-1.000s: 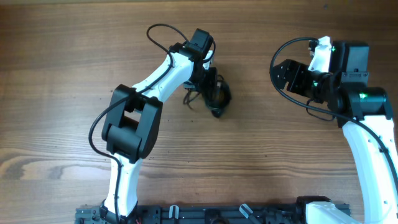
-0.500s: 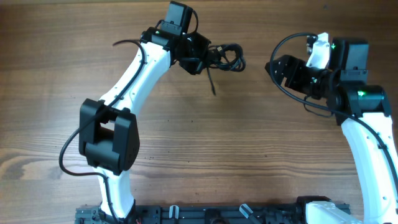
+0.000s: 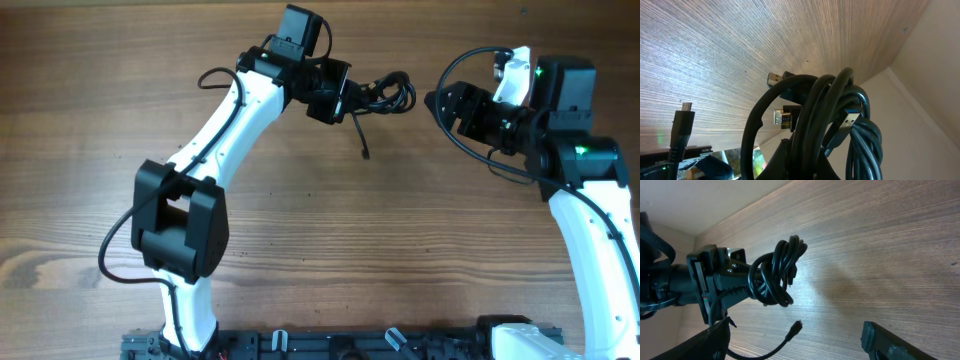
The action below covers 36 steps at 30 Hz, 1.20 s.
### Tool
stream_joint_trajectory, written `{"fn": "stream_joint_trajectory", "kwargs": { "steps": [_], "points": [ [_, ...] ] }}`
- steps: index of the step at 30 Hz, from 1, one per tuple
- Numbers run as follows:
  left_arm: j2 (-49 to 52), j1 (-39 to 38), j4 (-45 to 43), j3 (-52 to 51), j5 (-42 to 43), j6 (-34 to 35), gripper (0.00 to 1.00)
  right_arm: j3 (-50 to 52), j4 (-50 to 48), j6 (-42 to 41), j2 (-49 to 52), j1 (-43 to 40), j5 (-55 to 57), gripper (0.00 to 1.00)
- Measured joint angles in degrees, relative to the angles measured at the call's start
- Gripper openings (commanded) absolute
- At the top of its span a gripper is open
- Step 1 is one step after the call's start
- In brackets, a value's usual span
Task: Untangle cables
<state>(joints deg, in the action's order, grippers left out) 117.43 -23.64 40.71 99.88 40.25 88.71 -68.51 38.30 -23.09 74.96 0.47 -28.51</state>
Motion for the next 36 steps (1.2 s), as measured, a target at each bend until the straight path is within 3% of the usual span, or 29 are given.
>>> {"fn": "stream_joint_trajectory", "kwargs": {
  "steps": [15, 25, 36],
  "points": [
    [0.00, 0.00, -0.02, 0.00, -0.55, 1.51, 0.04, 0.02, -2.67, 0.85, 4.87, 0.00, -4.96, 0.85],
    [0.00, 0.00, 0.11, 0.00, -0.96, 12.13, 0.04, 0.02, -4.74, 1.64, 4.87, 0.00, -5.14, 0.85],
    [0.00, -0.44, -0.90, 0.00, 0.20, 15.61, 0.04, 0.02, -10.14, 2.10, 6.10, 4.96, -4.85, 0.70]
  ]
}}
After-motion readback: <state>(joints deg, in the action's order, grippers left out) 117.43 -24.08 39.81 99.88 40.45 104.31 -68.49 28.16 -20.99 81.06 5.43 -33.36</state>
